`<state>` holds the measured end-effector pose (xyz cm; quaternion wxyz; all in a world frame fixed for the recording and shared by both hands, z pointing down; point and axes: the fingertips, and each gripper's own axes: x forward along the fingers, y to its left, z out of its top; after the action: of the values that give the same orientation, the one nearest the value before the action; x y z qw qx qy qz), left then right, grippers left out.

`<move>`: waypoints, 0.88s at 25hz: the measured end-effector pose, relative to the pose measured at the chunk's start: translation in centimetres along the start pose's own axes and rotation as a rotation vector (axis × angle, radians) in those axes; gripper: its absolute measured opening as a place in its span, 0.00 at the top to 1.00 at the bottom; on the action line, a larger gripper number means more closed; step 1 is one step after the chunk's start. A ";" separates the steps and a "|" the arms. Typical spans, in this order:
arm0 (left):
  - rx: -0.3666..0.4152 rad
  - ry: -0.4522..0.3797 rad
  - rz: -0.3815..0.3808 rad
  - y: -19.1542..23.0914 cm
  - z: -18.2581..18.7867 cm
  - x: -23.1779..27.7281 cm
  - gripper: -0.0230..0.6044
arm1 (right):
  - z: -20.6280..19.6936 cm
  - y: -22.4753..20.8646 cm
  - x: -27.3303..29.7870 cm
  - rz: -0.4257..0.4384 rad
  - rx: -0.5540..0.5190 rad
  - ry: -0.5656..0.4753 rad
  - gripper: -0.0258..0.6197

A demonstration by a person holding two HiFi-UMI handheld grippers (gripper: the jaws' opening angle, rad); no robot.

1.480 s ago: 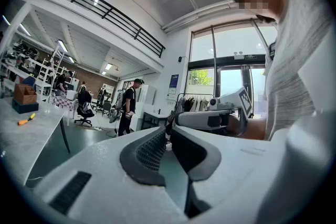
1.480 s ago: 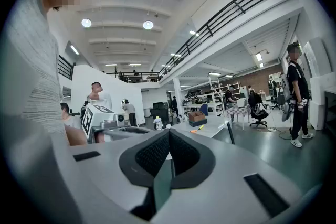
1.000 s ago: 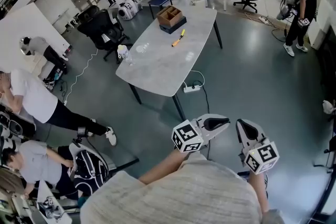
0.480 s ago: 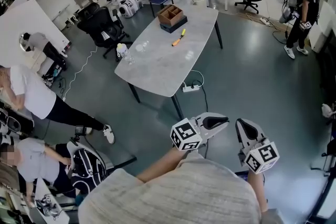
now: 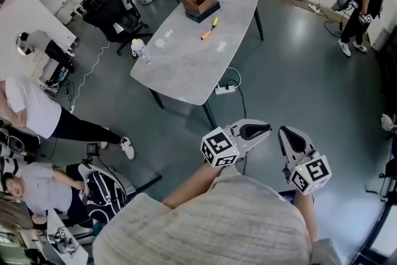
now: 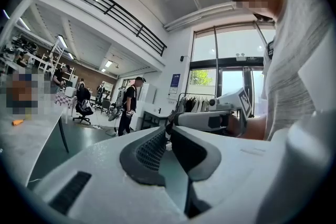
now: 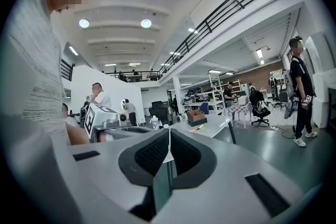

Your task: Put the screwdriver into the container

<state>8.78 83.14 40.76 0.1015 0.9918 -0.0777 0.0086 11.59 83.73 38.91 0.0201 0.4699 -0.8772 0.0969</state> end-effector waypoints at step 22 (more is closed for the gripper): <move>0.001 -0.079 0.061 25.4 6.9 -4.5 0.89 | 6.4 -7.8 23.2 -0.009 0.029 -0.016 0.94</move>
<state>0.36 57.89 38.90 0.0977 0.9886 -0.1116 -0.0273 5.50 59.25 36.71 0.0069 0.4749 -0.8737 0.1057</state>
